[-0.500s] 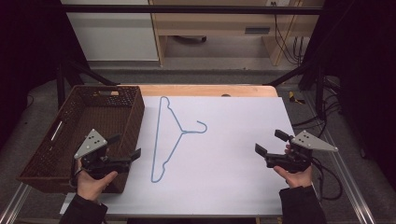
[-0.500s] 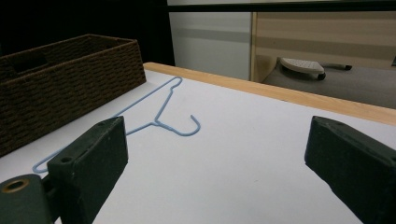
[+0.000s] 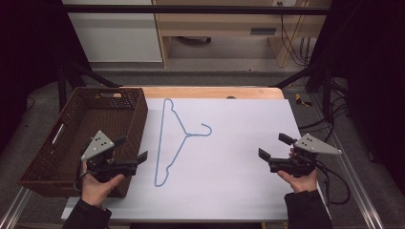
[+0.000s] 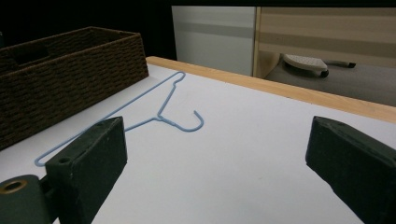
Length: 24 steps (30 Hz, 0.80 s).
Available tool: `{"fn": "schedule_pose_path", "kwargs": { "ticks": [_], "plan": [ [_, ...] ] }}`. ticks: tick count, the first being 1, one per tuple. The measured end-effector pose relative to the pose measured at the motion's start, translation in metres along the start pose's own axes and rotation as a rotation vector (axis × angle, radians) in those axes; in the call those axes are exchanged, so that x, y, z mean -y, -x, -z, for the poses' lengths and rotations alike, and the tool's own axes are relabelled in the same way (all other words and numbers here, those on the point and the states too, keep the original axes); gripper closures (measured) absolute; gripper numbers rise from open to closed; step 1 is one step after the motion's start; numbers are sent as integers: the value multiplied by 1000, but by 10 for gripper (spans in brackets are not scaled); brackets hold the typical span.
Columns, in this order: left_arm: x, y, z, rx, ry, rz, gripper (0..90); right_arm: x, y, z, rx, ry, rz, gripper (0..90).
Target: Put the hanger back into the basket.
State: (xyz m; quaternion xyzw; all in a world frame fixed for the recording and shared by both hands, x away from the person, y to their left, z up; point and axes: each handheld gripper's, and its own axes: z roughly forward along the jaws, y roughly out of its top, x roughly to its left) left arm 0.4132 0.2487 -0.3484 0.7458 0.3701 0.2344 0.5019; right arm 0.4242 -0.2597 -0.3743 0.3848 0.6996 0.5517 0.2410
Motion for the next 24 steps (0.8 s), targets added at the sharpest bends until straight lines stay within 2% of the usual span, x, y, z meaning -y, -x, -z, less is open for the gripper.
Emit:
{"fn": "schedule_pose_path", "kwargs": {
  "ticks": [10,12,19,20,21,24],
  "plan": [
    [-9,14,-16,19,-34,-28,92,0,-1,-1,-1,-6,3,57],
    [-11,18,-26,20,-60,-43,98,-1,-2,-2,1,-7,3,58],
    [-14,20,-53,29,-133,-55,109,-1,-2,-2,6,-10,3,58],
    [-14,20,-53,29,-133,-55,110,-1,-2,-2,7,-10,3,58],
    [-15,20,-62,31,-158,-59,110,-1,-2,-2,7,-9,5,58],
    [-16,20,-74,28,-192,-63,110,-1,-2,-2,6,-12,4,58]
  ]
}}
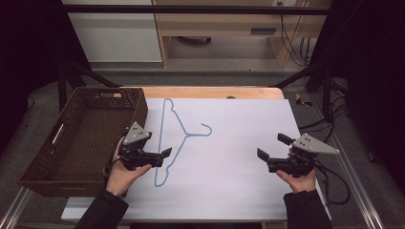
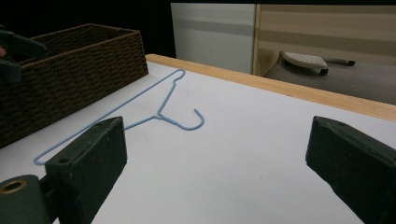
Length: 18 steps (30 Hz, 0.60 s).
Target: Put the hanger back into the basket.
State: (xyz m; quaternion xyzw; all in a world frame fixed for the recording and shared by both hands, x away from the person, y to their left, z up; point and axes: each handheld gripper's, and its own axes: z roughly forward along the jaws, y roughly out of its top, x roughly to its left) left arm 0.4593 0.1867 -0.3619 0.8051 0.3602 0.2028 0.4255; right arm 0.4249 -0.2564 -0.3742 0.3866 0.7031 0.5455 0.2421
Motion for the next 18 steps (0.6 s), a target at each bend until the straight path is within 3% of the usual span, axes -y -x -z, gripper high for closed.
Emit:
{"fn": "schedule_pose_path", "kwargs": {
  "ticks": [14,18],
  "plan": [
    [-7,-1,-55,-13,-108,17,150,1,-1,-2,-1,-6,0,58],
    [-4,0,-77,-21,-173,5,164,1,-1,-2,-2,-5,-2,59]
  ]
}}
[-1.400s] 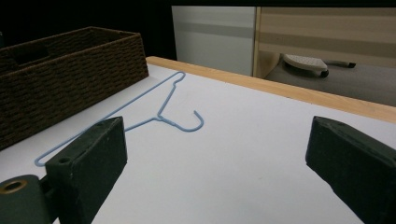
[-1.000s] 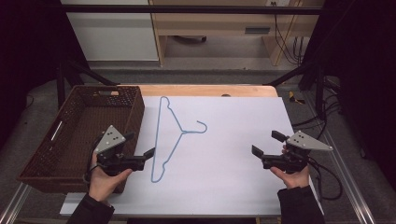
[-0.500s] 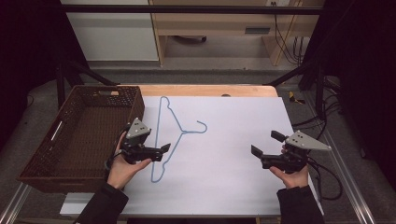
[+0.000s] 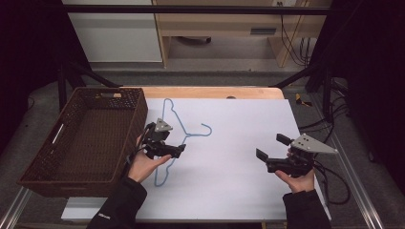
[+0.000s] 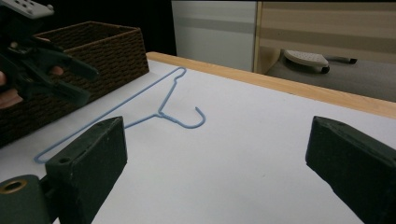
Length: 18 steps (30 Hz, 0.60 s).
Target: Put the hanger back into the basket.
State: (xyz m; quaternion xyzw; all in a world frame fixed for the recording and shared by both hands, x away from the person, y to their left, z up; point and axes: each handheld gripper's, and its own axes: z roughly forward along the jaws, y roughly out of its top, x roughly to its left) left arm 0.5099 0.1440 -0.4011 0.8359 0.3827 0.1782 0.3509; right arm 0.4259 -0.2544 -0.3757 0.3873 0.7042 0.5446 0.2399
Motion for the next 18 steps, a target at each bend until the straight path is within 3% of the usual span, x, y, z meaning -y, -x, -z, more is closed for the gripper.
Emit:
{"fn": "schedule_pose_path", "kwargs": {
  "ticks": [6,18],
  "plan": [
    [1,-2,-19,11,-34,29,218,1,0,-2,-2,-9,2,59],
    [9,-5,-52,-5,-130,15,394,1,-1,-2,-2,-10,-1,59]
  ]
}}
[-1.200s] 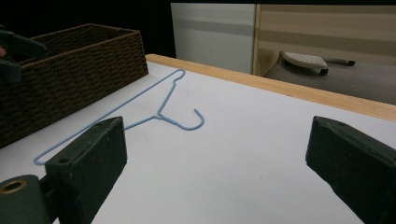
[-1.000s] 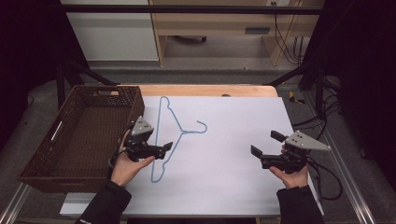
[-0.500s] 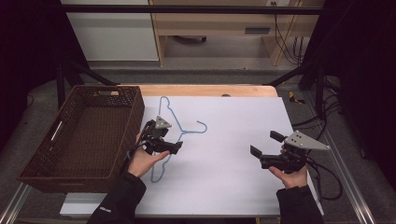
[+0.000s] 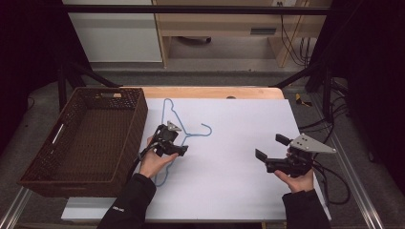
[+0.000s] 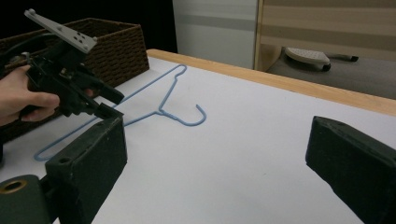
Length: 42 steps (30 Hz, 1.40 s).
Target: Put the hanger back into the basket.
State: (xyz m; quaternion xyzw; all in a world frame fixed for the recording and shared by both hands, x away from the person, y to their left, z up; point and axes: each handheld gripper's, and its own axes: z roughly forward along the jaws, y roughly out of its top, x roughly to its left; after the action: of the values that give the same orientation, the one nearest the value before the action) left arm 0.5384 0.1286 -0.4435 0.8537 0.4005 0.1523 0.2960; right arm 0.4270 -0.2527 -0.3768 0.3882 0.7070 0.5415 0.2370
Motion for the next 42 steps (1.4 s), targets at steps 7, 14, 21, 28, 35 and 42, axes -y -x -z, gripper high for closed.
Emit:
{"fn": "schedule_pose_path", "kwargs": {
  "ticks": [7,14,21,28,35,42],
  "plan": [
    [3,0,-14,-25,-43,-13,538,0,0,0,-2,-4,1,59],
    [5,0,-19,-29,-62,-14,665,0,0,-1,-3,-5,1,58],
    [4,2,-19,-15,-66,-7,759,0,-1,-2,-3,-6,-1,58],
    [4,4,-20,-42,-71,13,812,0,-1,-2,-6,-7,-3,58],
    [2,6,-20,-53,-86,27,847,1,-1,-3,-8,-11,-4,58],
    [1,7,-20,-63,-87,50,859,1,-2,-4,-15,-15,-5,58]
  ]
}}
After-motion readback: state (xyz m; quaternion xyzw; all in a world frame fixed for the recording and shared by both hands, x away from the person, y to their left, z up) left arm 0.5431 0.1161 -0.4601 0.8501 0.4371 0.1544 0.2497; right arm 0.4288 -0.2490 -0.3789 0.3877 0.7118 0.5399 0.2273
